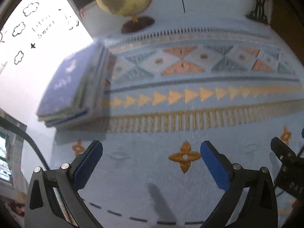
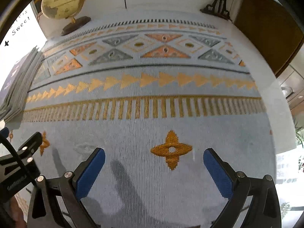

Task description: Organize books

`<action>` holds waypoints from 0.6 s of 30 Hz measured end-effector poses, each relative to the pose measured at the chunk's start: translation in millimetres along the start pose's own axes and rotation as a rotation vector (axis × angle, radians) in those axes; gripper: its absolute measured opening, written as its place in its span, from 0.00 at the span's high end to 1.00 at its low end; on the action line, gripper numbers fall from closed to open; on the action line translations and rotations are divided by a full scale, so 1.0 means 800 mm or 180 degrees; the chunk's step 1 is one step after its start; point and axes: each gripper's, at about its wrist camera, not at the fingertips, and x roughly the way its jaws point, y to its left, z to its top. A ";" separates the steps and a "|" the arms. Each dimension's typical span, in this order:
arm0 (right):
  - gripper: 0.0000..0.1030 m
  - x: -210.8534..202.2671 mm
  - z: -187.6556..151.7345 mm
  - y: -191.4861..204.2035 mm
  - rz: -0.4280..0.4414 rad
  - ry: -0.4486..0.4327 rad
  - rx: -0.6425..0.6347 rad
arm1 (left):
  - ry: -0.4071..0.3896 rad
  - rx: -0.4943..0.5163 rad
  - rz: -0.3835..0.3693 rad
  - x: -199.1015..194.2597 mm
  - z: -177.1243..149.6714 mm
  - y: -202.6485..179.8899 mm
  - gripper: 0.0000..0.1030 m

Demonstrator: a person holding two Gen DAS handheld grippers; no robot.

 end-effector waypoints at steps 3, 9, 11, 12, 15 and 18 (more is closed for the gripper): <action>0.00 -0.045 0.024 0.001 -0.0108 -0.0128 0.0038 | -0.0227 -0.0053 -0.0150 -0.042 0.024 0.019 0.01; 0.00 -0.142 0.055 0.011 -0.0371 -0.0384 0.0156 | -0.0828 0.0137 0.0157 -0.144 0.066 0.030 0.01; 0.00 -0.163 0.062 0.015 -0.0353 -0.0424 0.0236 | -0.0867 0.0096 -0.0005 -0.163 0.075 0.040 0.01; 0.00 -0.173 0.064 0.019 -0.0342 -0.0466 0.0247 | -0.0874 0.0059 -0.0067 -0.171 0.075 0.046 0.01; 0.00 -0.210 0.078 0.031 -0.0376 -0.0740 0.0229 | -0.0942 0.0013 -0.0133 -0.184 0.090 0.063 0.01; 0.00 -0.241 0.094 0.040 -0.0473 -0.0972 0.0217 | -0.1052 -0.0054 -0.0202 -0.199 0.100 0.074 0.01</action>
